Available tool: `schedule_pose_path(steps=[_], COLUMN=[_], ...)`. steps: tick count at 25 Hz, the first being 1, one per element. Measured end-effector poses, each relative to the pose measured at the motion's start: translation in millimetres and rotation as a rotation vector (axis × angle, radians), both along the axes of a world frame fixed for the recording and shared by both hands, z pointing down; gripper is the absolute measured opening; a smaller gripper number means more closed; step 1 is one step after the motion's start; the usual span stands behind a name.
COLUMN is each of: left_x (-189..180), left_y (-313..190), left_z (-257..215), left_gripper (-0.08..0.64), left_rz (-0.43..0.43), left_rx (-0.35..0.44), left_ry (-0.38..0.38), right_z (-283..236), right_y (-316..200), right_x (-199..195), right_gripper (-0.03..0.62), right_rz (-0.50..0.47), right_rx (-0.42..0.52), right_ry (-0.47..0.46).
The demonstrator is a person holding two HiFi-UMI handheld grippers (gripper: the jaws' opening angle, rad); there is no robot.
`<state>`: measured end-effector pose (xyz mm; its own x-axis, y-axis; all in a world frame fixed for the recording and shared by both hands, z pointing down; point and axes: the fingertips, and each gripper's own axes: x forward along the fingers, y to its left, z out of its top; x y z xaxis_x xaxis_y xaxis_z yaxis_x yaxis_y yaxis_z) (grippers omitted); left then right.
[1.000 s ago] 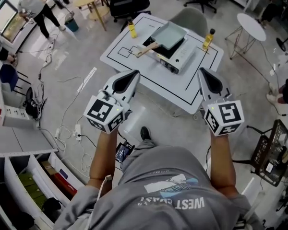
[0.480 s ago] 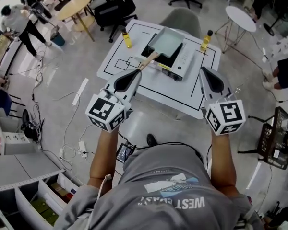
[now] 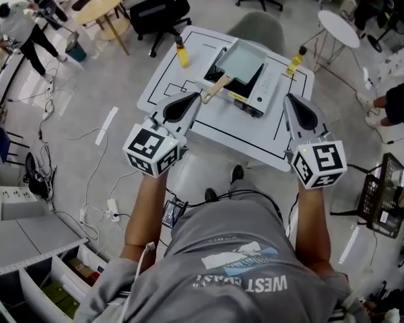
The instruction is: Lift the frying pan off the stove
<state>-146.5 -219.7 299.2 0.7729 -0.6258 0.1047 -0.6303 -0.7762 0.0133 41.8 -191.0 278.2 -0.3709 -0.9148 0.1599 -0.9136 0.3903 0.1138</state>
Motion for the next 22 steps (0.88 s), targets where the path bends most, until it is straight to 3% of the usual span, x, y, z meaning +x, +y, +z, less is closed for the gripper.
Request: schedule_pose_path(steps=[12, 22], left_x=[-9.9, 21.0], left_y=[-65.3, -133.5], left_z=[37.1, 90.8], left_gripper=[-0.002, 0.027], left_rz=[-0.052, -0.026], left_rx=[-0.089, -0.205], left_ry=[-0.05, -0.091], right_z=[13.3, 38.6], right_y=[-82.7, -153.8], right_x=[-5.8, 9.3], right_gripper=[0.012, 0.012], right_rz=[-0.062, -0.083], right_rx=[-0.01, -0.064], right_ry=[-0.034, -0.042])
